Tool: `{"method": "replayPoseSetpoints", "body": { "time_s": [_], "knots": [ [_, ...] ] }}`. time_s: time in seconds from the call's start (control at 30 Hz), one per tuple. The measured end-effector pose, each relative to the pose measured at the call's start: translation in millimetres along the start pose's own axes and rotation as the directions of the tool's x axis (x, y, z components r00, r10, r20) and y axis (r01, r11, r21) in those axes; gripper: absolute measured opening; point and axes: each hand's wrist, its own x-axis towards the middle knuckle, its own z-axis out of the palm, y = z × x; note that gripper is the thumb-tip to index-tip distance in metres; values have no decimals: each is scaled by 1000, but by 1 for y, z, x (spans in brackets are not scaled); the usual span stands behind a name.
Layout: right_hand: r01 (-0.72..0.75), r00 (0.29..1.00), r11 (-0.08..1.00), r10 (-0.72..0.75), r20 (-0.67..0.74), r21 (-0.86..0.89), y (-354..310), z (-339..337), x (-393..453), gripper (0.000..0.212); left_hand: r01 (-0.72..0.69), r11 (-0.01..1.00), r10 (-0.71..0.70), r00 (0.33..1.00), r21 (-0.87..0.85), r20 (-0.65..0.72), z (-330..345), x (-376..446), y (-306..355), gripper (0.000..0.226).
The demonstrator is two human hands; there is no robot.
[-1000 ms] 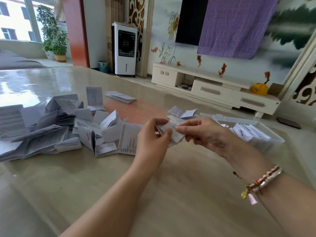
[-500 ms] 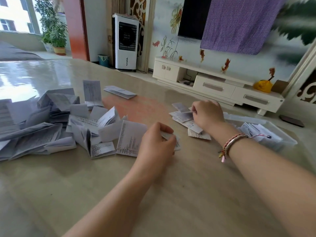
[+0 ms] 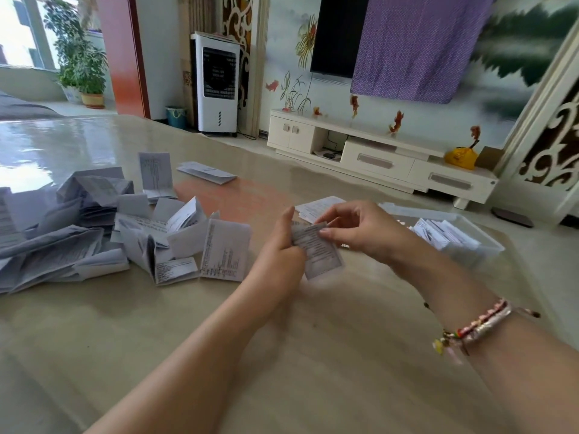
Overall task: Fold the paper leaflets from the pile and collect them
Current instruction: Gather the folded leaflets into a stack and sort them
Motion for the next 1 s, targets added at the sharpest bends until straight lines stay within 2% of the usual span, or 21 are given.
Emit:
{"method": "replayPoseSetpoints", "body": {
  "time_s": [0.07, 0.13, 0.3, 0.37, 0.43, 0.57, 0.63, 0.73, 0.83, 0.9, 1.0],
  "knots": [
    [-8, 999, 995, 11, -30, 102, 5, 7, 2, 12, -17, 997, 17, 1000, -71, -5, 2, 0, 1, 60],
    [4, 997, 988, 8, -75, 155, 10, 14, 6, 10, -27, 998, 26, 999, -50, -28, 1, 1, 0, 56],
    [-24, 986, 962, 67, -150, 272, 15, 12, 19, 7, -5, 999, 9, 993, 33, -118, -7, 7, -6, 63],
    [-40, 959, 998, 53, -279, 55, 25, 4, 35, 11, -12, 1000, 15, 985, 18, -169, -10, 8, -7, 59],
    [-109, 936, 960, 13, -350, -256, 36, -2, 55, 22, -22, 998, 35, 976, 65, -214, -11, 9, -7, 54],
    [-222, 965, 778, 91, -244, -588, 47, 2, 85, 55, -10, 993, 36, 973, 117, -227, -10, 12, -13, 47],
    [-208, 975, 724, 103, -195, -658, 50, 7, 96, 62, 6, 990, 29, 971, 144, -239, -10, 12, -15, 42],
    [-196, 979, 691, 94, -182, -696, 53, 13, 100, 58, 24, 989, 12, 971, 146, -241, -9, 13, -16, 40],
    [-109, 983, 618, -50, -178, -778, 56, 17, 97, 41, 28, 989, 8, 972, 148, -235, -8, 13, -15, 39],
    [-41, 977, 631, -136, -163, -774, 58, 17, 95, 32, 24, 989, 11, 972, 147, -234, -8, 14, -15, 40],
    [8, 951, 713, -222, -215, -701, 59, 8, 92, 34, 41, 990, -6, 970, 139, -241, -9, 13, -14, 41]
  ]
}}
